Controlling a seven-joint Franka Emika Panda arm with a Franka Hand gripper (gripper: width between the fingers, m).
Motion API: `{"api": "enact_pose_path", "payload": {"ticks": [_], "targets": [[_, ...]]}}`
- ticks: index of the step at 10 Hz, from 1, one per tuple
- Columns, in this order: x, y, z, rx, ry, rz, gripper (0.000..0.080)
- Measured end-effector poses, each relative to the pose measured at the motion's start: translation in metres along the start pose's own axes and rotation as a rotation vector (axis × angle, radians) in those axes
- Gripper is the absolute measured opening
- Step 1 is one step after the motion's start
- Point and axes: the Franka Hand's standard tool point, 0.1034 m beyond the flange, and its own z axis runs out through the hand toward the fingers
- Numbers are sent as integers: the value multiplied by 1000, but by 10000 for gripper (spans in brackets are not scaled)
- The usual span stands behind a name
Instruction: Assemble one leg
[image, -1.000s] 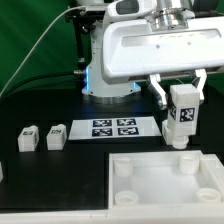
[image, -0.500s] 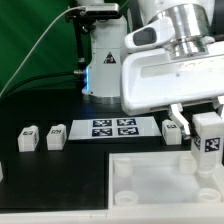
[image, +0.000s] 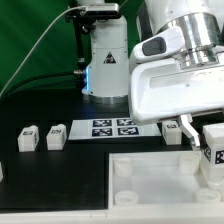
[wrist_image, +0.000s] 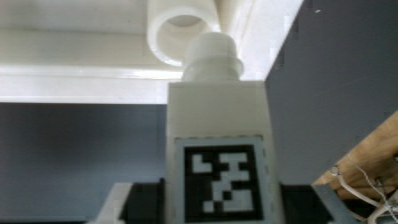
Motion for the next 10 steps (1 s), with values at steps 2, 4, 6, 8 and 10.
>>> {"api": "enact_pose_path", "payload": {"ticks": [2, 4, 6, 8, 10], "targets": [[-1, 0, 0, 0, -1, 0, 291], [-17, 2, 1, -11, 9, -5, 291], [-14, 4, 4, -10, -11, -5, 291], [-13, 6, 6, -11, -10, -3, 291], [-13, 8, 6, -13, -9, 0, 291]]}}
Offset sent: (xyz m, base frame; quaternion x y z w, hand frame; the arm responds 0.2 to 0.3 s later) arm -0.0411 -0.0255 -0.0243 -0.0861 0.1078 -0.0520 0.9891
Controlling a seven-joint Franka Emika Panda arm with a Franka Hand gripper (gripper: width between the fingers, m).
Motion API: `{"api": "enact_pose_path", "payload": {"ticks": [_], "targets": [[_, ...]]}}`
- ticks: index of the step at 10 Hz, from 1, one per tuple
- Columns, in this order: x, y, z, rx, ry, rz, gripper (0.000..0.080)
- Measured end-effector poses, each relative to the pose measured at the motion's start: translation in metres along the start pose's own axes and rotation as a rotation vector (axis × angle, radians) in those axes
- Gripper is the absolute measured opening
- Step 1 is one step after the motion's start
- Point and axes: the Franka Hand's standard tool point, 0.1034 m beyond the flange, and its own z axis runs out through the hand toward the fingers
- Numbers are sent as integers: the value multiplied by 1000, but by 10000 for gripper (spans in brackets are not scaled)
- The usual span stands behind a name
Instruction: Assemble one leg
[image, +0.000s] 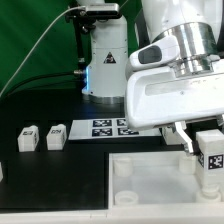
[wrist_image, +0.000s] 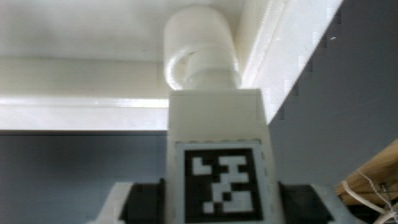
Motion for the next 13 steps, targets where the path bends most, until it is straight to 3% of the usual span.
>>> {"api": "enact_pose_path", "payload": {"ticks": [3, 8, 9, 10, 11, 13], "targets": [[-15, 2, 11, 0, -35, 3, 291], [-13, 0, 14, 1, -28, 2, 293], [-16, -1, 15, 3, -41, 2, 452], [-16, 0, 15, 2, -41, 2, 452], [-16, 0, 15, 3, -42, 2, 584], [-17, 0, 15, 3, -42, 2, 632]]}}
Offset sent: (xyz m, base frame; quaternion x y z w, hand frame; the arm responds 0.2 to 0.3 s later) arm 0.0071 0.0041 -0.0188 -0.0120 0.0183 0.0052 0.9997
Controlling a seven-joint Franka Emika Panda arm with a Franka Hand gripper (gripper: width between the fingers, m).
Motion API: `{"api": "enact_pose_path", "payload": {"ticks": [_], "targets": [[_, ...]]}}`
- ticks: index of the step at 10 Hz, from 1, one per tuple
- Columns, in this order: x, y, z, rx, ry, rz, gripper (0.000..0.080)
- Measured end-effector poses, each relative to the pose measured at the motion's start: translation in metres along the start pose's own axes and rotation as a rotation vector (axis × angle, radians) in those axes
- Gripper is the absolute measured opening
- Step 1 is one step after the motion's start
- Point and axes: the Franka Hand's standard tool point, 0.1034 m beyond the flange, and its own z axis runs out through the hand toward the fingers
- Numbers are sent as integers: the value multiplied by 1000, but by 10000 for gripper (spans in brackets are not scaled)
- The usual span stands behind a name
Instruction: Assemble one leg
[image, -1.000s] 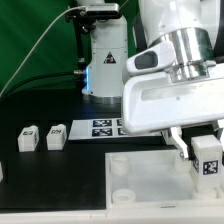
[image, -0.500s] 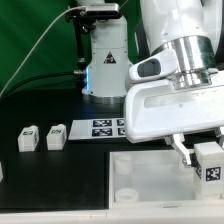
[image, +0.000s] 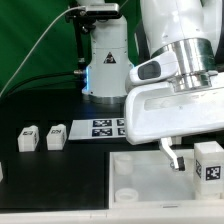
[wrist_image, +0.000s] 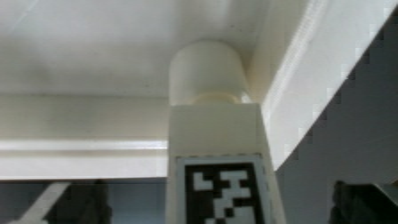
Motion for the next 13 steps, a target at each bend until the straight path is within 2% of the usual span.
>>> {"api": "enact_pose_path", "payload": {"ticks": [4, 7, 8, 9, 12, 13], "targets": [[0, -1, 0, 2, -12, 0, 649], [23, -2, -23, 21, -121, 7, 649], [30, 1, -23, 18, -112, 9, 649], [27, 4, -19, 18, -139, 13, 649], [19, 8, -10, 63, -487, 43, 649], [21, 8, -8, 70, -541, 55, 649]]}}
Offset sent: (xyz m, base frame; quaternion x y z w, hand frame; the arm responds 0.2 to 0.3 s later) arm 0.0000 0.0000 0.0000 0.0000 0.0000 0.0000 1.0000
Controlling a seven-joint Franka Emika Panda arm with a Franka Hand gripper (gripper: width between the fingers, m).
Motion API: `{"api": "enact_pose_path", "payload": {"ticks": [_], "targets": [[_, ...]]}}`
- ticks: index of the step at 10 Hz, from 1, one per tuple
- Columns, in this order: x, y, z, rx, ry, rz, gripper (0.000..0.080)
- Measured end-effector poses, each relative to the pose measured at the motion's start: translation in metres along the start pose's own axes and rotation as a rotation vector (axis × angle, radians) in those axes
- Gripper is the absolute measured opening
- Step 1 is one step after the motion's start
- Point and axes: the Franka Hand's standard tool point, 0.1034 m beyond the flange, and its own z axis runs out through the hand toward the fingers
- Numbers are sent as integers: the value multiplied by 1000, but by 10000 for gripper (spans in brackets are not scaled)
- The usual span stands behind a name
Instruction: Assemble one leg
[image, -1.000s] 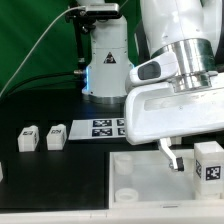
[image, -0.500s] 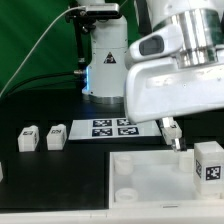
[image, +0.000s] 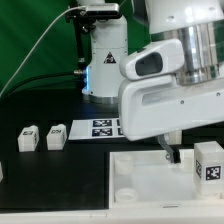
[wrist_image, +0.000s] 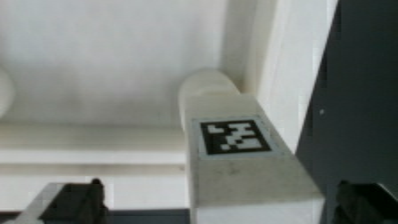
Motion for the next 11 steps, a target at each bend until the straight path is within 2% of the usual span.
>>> {"api": "enact_pose_path", "payload": {"ticks": [1, 2, 3, 5, 6, 7, 8, 10, 11], "targets": [[-8, -3, 3, 10, -102, 21, 649], [-9, -8, 2, 20, -187, 32, 649], [1, -10, 1, 20, -155, 31, 649], [2, -11, 1, 17, -129, 29, 626], [2, -10, 2, 17, -129, 29, 450], [2, -10, 2, 17, -129, 29, 450], [2, -9, 2, 15, -128, 34, 302], [3, -8, 2, 12, -123, 77, 302], [6, -6, 2, 4, -73, 135, 302]]}}
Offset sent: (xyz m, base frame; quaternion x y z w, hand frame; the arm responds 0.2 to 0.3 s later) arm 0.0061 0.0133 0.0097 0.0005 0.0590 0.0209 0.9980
